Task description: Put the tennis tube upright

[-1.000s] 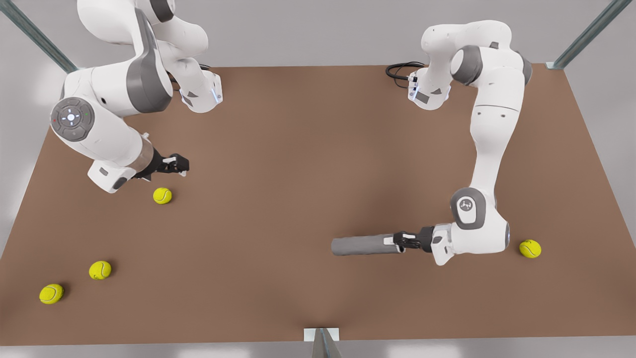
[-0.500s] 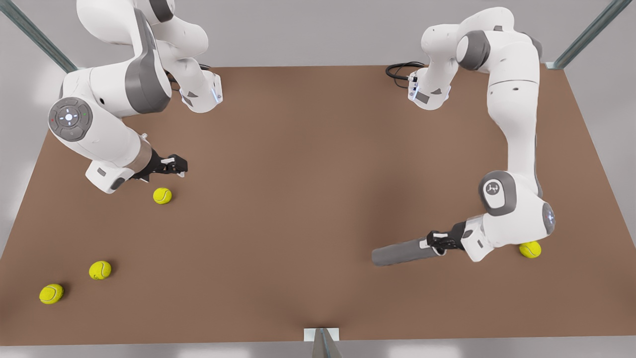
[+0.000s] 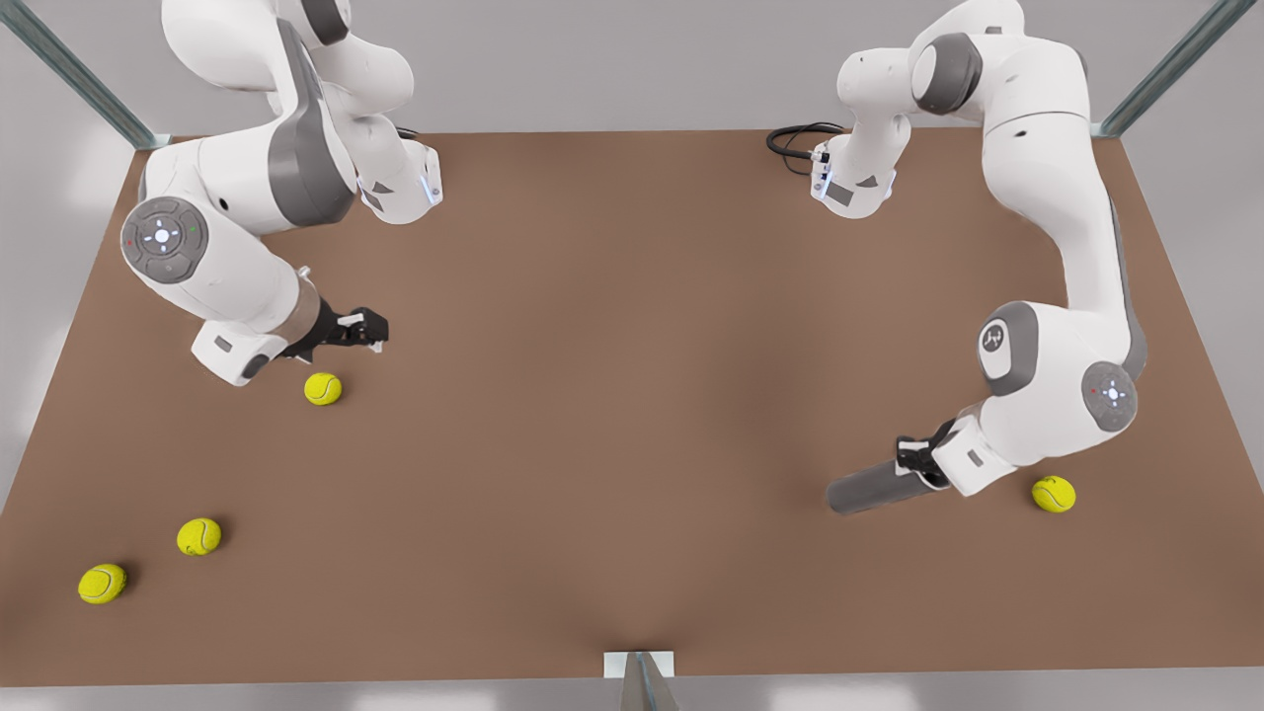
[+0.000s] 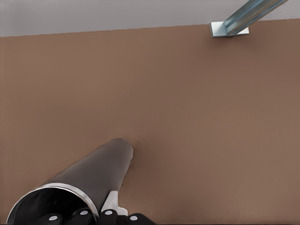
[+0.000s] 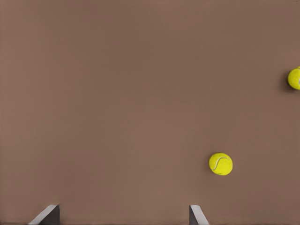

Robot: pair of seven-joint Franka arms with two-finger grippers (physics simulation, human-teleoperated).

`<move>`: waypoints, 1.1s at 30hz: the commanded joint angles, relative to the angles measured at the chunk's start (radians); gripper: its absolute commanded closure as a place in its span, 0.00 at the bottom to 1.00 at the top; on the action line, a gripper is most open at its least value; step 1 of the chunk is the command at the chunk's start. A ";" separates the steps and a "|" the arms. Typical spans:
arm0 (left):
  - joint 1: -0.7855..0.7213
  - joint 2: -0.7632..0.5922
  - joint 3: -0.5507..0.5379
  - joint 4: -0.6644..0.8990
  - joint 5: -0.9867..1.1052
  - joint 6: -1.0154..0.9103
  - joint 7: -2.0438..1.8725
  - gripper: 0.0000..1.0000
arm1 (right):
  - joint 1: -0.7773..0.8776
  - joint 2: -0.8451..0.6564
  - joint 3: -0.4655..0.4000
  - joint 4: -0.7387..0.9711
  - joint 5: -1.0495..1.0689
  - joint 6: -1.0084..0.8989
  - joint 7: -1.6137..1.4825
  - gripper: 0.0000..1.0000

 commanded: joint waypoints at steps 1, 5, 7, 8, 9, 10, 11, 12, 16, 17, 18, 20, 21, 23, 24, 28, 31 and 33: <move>0.000 0.000 0.002 0.000 0.081 -0.004 0.000 0.79 | 0.000 0.000 0.000 0.000 0.000 0.000 -0.001 0.00; -0.003 -0.003 0.006 -0.002 0.132 -0.022 -0.033 0.79 | -0.002 0.011 0.000 0.000 0.003 0.001 0.002 0.00; -0.008 -0.003 0.006 -0.002 0.153 -0.022 -0.050 0.79 | -0.017 0.014 -0.001 0.003 -0.002 0.001 0.001 0.00; -0.008 0.000 0.006 -0.003 0.153 -0.022 -0.057 0.79 | -0.022 0.014 -0.001 0.004 0.003 0.003 -0.007 0.00; -0.008 0.000 0.006 -0.003 0.153 -0.022 -0.057 0.79 | -0.027 0.024 -0.003 0.003 0.003 0.017 -0.007 0.00; -0.008 0.000 0.006 -0.003 0.155 -0.022 -0.056 0.79 | -0.027 0.029 -0.001 0.006 0.003 0.020 -0.008 0.00; -0.008 0.001 0.006 -0.005 0.155 -0.022 -0.056 0.79 | -0.027 0.029 -0.001 0.004 0.005 0.020 -0.010 0.00; -0.008 0.001 0.006 -0.006 0.155 -0.022 -0.057 0.79 | -0.025 0.029 -0.001 0.004 0.011 0.018 -0.008 0.00; -0.008 0.017 0.005 -0.009 0.155 -0.022 -0.066 0.79 | -0.027 0.037 -0.003 0.004 0.051 0.014 -0.002 0.00; -0.008 0.023 0.005 -0.009 0.153 -0.021 -0.066 0.79 | -0.027 0.037 -0.003 0.003 0.047 0.012 -0.005 0.00; -0.008 0.029 0.005 -0.009 0.153 -0.021 -0.068 0.79 | -0.030 0.038 -0.005 0.001 0.057 0.012 -0.002 0.00; -0.008 0.037 0.005 -0.009 0.153 -0.019 -0.068 0.79 | -0.042 0.040 -0.003 0.003 0.061 0.013 -0.005 0.00; -0.008 0.041 0.005 -0.009 0.153 -0.014 -0.068 0.79 | -0.053 0.046 -0.003 0.003 0.093 0.017 -0.007 0.00; -0.008 0.044 0.005 -0.009 0.153 -0.013 -0.068 0.79 | -0.063 0.060 -0.005 0.003 0.124 0.024 -0.010 0.00; -0.006 0.043 0.005 -0.009 0.153 -0.013 -0.068 0.79 | -0.068 0.060 -0.005 0.003 0.123 0.024 -0.008 0.00; -0.008 0.044 0.006 -0.009 0.155 -0.014 -0.069 0.48 | -0.076 0.077 -0.001 -0.007 0.124 0.010 -0.014 0.00; -0.008 0.044 0.006 -0.009 0.155 -0.017 -0.068 0.00 | -0.076 0.087 -0.001 -0.002 0.124 0.021 -0.013 0.00; -0.009 0.043 0.006 -0.009 0.155 -0.021 -0.069 0.00 | -0.080 0.097 -0.001 0.007 0.143 0.032 -0.016 0.00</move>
